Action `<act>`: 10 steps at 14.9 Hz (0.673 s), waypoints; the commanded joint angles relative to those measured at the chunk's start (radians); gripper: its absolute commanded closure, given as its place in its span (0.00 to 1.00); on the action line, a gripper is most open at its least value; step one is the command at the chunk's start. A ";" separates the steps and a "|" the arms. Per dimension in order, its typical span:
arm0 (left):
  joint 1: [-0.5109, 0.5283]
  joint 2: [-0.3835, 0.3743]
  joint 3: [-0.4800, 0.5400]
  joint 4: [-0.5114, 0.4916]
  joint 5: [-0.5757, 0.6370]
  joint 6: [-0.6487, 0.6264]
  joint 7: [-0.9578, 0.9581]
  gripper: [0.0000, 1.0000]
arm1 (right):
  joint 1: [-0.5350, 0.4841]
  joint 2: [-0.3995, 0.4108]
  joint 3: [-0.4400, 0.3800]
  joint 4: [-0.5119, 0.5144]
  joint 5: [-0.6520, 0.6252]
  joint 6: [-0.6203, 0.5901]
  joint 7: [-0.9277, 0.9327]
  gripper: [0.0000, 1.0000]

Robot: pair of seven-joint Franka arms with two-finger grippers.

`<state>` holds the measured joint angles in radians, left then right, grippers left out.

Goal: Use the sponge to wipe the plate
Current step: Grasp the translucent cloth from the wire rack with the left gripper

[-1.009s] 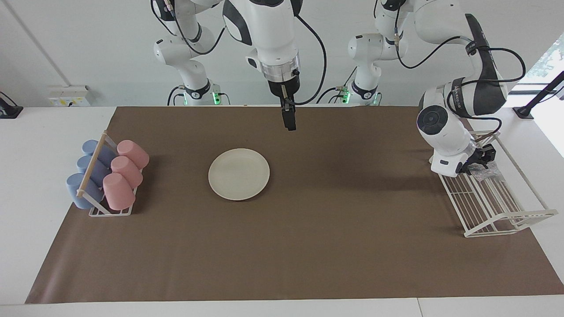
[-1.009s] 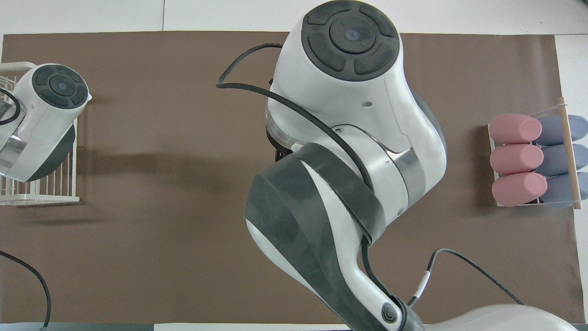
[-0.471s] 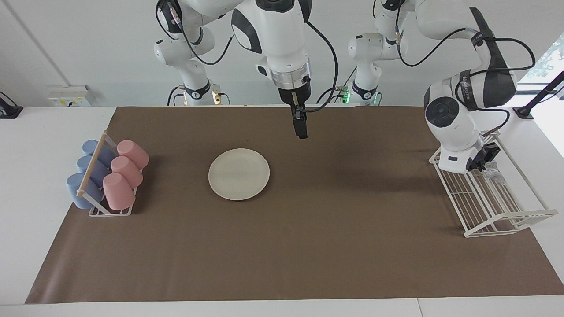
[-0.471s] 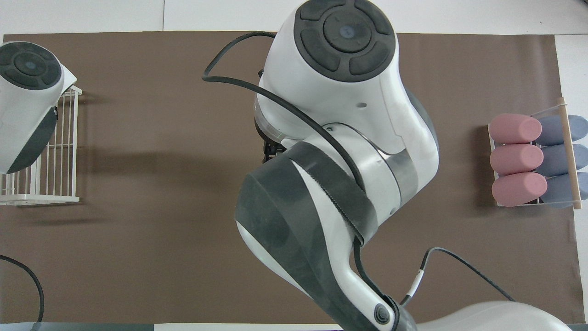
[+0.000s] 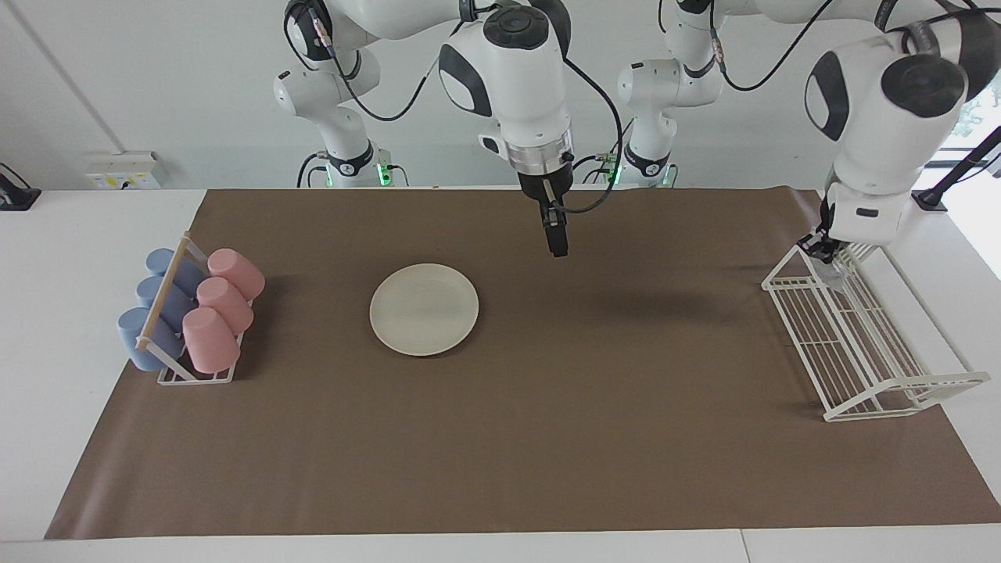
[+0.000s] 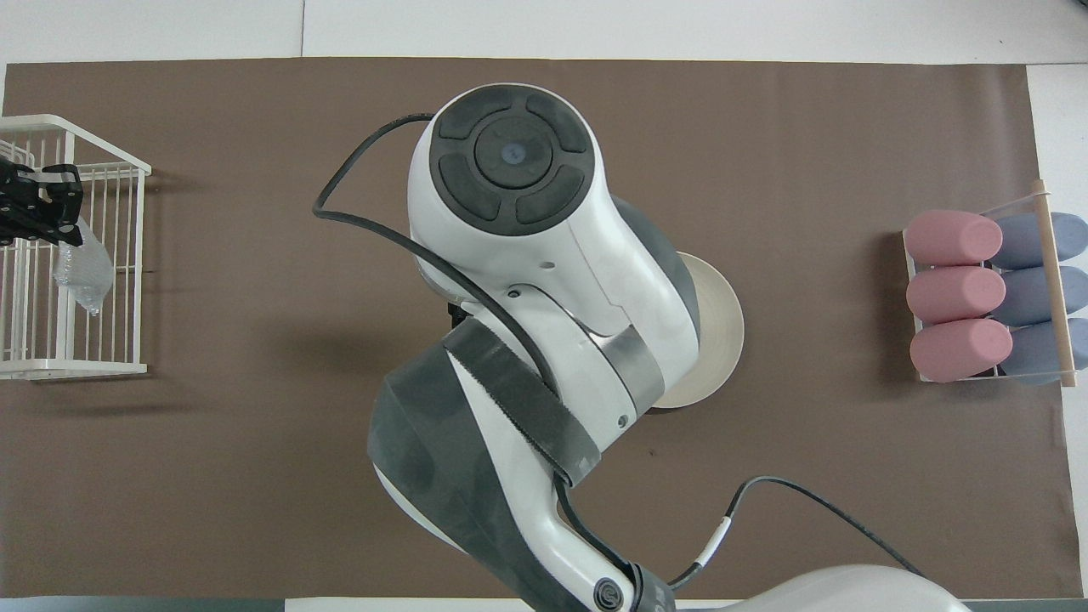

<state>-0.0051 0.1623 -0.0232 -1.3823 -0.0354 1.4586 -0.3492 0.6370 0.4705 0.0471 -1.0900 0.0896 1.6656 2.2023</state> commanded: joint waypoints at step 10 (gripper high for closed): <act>0.137 -0.208 -0.001 -0.492 -0.944 0.118 0.171 1.00 | 0.012 -0.038 -0.001 -0.025 -0.071 -0.079 -0.098 0.17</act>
<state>0.1336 0.0412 -0.0276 -1.6843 -0.8662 1.5225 -0.2649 0.6563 0.4530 0.0445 -1.0899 0.0264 1.5737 2.1234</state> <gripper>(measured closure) 0.974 0.172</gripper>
